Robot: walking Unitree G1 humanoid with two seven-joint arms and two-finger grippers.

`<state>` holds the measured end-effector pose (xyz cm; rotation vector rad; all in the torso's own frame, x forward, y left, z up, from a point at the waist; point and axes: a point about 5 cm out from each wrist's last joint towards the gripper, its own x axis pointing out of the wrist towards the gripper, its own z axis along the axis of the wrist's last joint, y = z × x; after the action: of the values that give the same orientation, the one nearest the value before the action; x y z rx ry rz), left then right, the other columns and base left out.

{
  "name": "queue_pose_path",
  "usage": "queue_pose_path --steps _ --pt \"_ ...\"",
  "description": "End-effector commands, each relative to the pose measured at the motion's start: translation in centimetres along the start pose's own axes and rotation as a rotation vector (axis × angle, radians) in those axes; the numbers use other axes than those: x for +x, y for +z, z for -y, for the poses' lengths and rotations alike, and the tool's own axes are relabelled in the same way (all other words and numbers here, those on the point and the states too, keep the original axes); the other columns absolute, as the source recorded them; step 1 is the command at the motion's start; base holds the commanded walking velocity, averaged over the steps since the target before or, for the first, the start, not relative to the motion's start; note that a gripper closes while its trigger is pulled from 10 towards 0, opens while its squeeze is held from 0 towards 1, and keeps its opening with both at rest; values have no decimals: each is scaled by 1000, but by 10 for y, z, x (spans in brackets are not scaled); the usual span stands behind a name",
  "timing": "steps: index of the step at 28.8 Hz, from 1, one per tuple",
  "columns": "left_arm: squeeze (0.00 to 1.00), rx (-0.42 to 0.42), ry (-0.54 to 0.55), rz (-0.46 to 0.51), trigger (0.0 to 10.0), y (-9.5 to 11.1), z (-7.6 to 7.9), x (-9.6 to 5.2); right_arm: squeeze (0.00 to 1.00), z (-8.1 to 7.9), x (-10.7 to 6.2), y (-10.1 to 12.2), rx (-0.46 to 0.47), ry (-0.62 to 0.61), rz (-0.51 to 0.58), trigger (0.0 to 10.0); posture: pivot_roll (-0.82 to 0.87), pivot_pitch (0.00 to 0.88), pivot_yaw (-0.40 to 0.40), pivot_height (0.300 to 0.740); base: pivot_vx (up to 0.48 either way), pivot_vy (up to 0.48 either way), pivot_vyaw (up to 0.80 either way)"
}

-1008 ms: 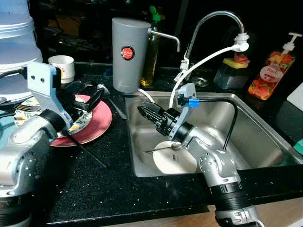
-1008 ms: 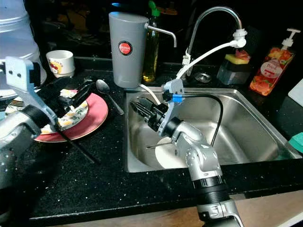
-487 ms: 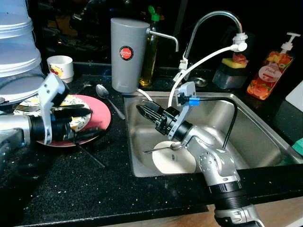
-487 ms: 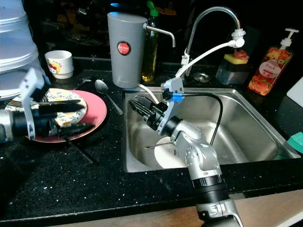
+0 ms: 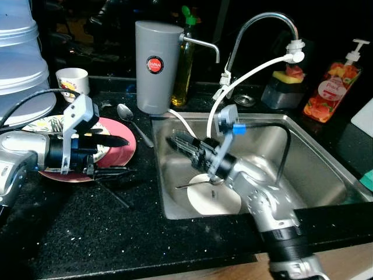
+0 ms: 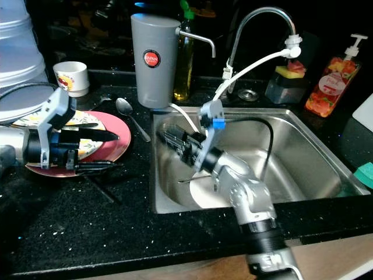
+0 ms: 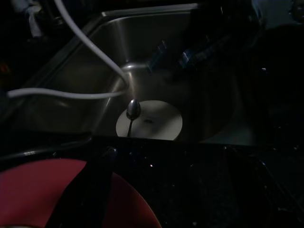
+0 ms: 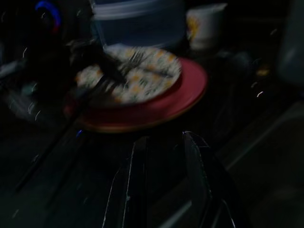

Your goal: Kitchen organization

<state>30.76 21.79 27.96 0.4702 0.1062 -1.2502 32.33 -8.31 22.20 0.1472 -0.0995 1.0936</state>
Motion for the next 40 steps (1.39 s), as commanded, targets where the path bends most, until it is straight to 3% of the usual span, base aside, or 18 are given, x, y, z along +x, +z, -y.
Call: queue_pose_path --steps 1,11,22,24,26,37,38,40 --pt "0 45 -36 -33 10000 1 0 3 0 -4 -2 -1 -18 42 -32 10000 65 31 -98 740 0 0 0" --pt "0 100 -175 -118 10000 0 -2 15 0 5 -26 -2 -22 113 -148 10000 70 40 -91 740 0 0 0" --pt "0 150 -307 -237 10000 1 -1 22 0 3 -34 -6 -15 156 -205 10000 68 38 -87 740 0 0 0" --pt "0 160 -313 -253 10000 1 -1 23 0 3 -34 -7 -15 158 -209 10000 70 38 -91 740 0 0 0" --pt "0 192 -301 -353 10000 -7 -5 25 0 2 -34 -9 -16 165 -220 10000 70 38 -91 740 0 0 0" --pt "0 184 -275 -432 10000 -19 -10 24 0 0 -33 -9 -17 169 -221 10000 70 37 -89 740 0 0 0" --pt "0 188 -268 -419 4549 -18 -11 25 0 0 -33 -9 -19 168 -221 10000 70 36 -88 740 0 0 0" --pt "0 191 -263 -409 4549 -17 -12 26 0 0 -33 -9 -20 167 -221 10000 70 36 -88 740 0 0 0"
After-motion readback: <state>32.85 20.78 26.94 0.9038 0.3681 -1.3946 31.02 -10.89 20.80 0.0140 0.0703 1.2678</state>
